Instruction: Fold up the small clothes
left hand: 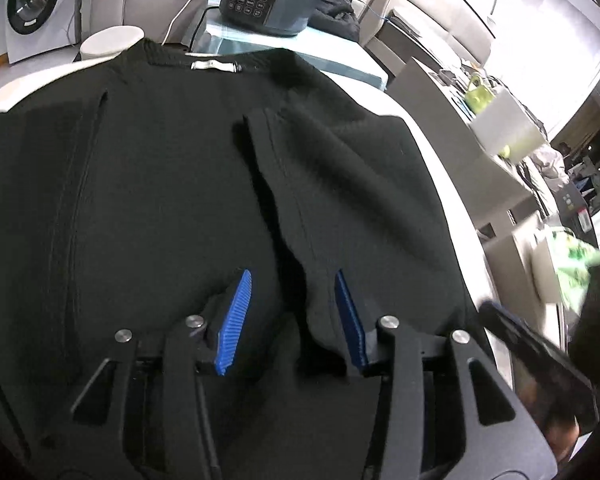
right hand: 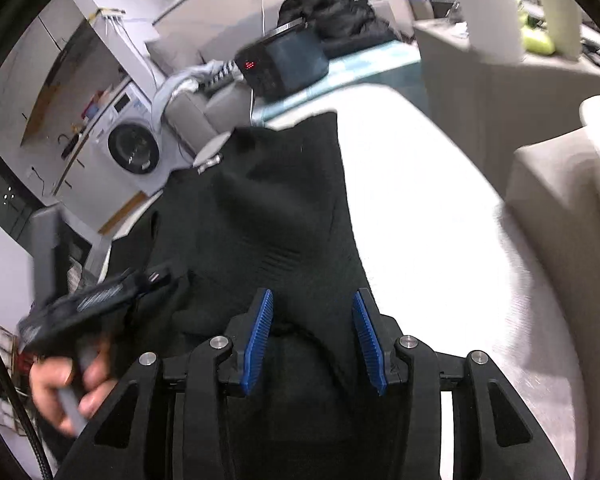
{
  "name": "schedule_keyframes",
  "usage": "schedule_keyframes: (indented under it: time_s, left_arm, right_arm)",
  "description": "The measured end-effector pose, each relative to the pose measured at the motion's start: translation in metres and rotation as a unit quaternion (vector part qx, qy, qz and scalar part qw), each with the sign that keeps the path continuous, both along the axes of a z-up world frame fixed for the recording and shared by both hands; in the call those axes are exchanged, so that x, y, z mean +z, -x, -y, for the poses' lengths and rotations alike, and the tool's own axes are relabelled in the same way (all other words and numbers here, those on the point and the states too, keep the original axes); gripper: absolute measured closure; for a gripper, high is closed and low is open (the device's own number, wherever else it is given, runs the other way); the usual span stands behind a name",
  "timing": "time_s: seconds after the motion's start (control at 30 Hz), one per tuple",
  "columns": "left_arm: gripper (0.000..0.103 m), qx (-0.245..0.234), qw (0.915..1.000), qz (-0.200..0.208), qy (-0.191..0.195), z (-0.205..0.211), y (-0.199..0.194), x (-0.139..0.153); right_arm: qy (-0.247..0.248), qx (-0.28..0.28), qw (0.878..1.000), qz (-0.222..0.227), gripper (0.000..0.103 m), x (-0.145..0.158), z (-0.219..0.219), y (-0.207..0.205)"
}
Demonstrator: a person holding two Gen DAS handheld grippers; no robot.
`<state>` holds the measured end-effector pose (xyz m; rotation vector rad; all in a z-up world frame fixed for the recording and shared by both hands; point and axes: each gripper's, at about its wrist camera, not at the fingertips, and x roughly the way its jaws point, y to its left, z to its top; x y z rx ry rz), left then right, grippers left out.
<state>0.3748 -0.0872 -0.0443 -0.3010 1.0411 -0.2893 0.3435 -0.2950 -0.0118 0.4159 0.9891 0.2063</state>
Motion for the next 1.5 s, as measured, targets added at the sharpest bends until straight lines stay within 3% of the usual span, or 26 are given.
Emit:
schedule_keyframes:
  time_s: [0.1, 0.17, 0.23, 0.27, 0.47, 0.57, 0.67, 0.87, 1.0, 1.23, 1.27, 1.3, 1.33, 1.47, 1.5]
  left_arm:
    - [0.063, 0.006, 1.0, 0.0, 0.008, -0.007, 0.027, 0.001]
    - [0.063, 0.011, 0.9999, -0.002, 0.011, -0.013, 0.043, 0.0]
    - [0.063, 0.019, 0.9998, -0.005, 0.01, -0.021, 0.059, -0.002]
    - [0.063, 0.024, 0.9997, -0.006, 0.008, -0.026, 0.066, -0.003]
    - [0.063, 0.062, 0.9981, 0.002, 0.008, -0.063, 0.093, 0.0]
    - [0.062, 0.069, 0.9976, -0.003, 0.012, -0.072, 0.093, -0.002]
    - [0.062, 0.064, 0.9978, -0.004, 0.017, -0.07, 0.09, -0.003]
    - [0.062, 0.05, 0.9985, -0.007, 0.021, -0.058, 0.092, -0.005]
    - [0.058, 0.053, 0.9986, -0.001, 0.0, -0.058, 0.095, -0.005]
    - [0.058, 0.054, 0.9984, -0.002, -0.016, -0.064, 0.096, -0.011]
    - [0.058, 0.053, 0.9984, -0.001, -0.018, -0.063, 0.096, -0.011]
    - [0.058, 0.052, 0.9985, 0.0, -0.02, -0.063, 0.096, -0.011]
    - [0.058, 0.05, 0.9985, 0.001, -0.021, -0.063, 0.096, -0.011]
    - [0.058, 0.049, 0.9986, 0.002, -0.021, -0.063, 0.096, -0.011]
    - [0.058, 0.049, 0.9986, 0.002, -0.02, -0.063, 0.097, -0.011]
  right_arm:
    - [0.036, 0.019, 0.999, 0.008, 0.062, -0.004, -0.014, -0.013]
    - [0.077, 0.033, 0.996, 0.012, 0.072, -0.006, -0.025, -0.02]
    - [0.116, 0.043, 0.992, 0.012, 0.096, -0.012, -0.029, -0.022]
    - [0.114, 0.041, 0.993, 0.017, 0.097, -0.011, -0.025, -0.022]
    - [0.082, -0.004, 0.997, 0.007, 0.096, -0.016, 0.002, -0.017]
    - [0.043, -0.008, 0.999, 0.008, 0.087, -0.008, 0.006, -0.02]
    - [0.029, -0.023, 0.999, 0.026, 0.07, 0.006, 0.008, -0.026]
    - [0.01, -0.03, 0.998, 0.051, 0.058, 0.015, 0.004, -0.079]
    - [0.044, -0.01, 0.999, 0.021, 0.056, -0.001, -0.006, -0.121]
    - [0.114, 0.047, 0.992, 0.012, 0.058, -0.023, -0.023, -0.15]
    - [0.134, 0.059, 0.989, 0.016, 0.062, -0.024, -0.026, -0.151]
    - [0.157, 0.068, 0.985, 0.028, 0.083, -0.023, -0.03, -0.151]
    - [0.173, 0.06, 0.982, 0.042, 0.094, -0.021, -0.029, -0.149]
    - [0.141, -0.013, 0.989, 0.045, 0.094, -0.019, -0.006, -0.154]
    - [0.139, -0.026, 0.989, 0.039, 0.088, -0.019, -0.001, -0.155]
